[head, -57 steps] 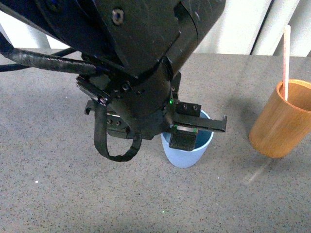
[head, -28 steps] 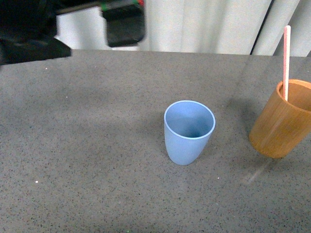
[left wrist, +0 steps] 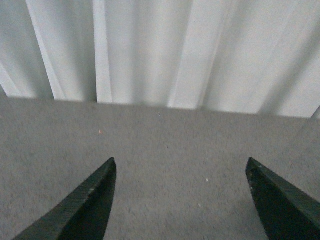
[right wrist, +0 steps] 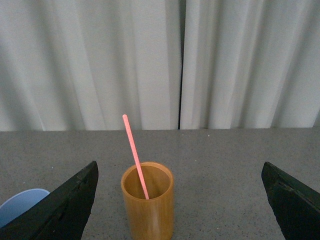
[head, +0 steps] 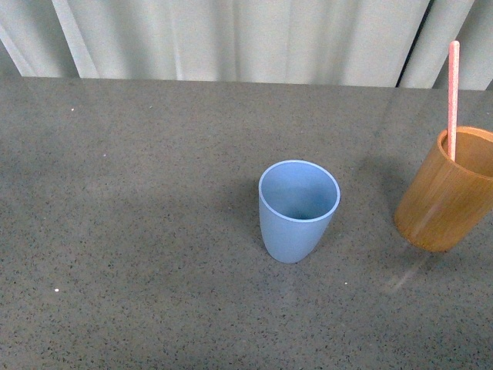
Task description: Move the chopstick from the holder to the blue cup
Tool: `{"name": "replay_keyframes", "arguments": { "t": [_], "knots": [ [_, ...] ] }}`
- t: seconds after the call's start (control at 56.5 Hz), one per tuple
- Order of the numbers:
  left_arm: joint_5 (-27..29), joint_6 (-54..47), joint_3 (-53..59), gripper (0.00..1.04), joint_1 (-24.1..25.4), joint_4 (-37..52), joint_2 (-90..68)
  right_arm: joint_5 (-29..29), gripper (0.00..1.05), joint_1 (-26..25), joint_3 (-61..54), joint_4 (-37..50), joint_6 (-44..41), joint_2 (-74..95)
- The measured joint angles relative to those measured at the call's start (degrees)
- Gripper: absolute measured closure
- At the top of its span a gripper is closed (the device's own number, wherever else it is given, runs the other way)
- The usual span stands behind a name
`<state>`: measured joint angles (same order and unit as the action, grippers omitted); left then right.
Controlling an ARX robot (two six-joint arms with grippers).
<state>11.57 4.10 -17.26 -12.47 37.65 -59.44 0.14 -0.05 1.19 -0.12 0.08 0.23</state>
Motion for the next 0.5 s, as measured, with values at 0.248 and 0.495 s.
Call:
{"name": "replay_keyframes", "arguments": {
  "t": [0.248,0.495],
  "knots": [
    [-3.3,-3.0,7.3,0.76,4.3,2.8,8.6,-0.2,0.1,0.0,0.0,0.0,0.0,0.0],
    [-6.2,-3.6,11.3,1.01,6.9,-0.7,16.3,-0.2,0.1,0.0,0.0,0.0,0.0,0.0]
  ]
}}
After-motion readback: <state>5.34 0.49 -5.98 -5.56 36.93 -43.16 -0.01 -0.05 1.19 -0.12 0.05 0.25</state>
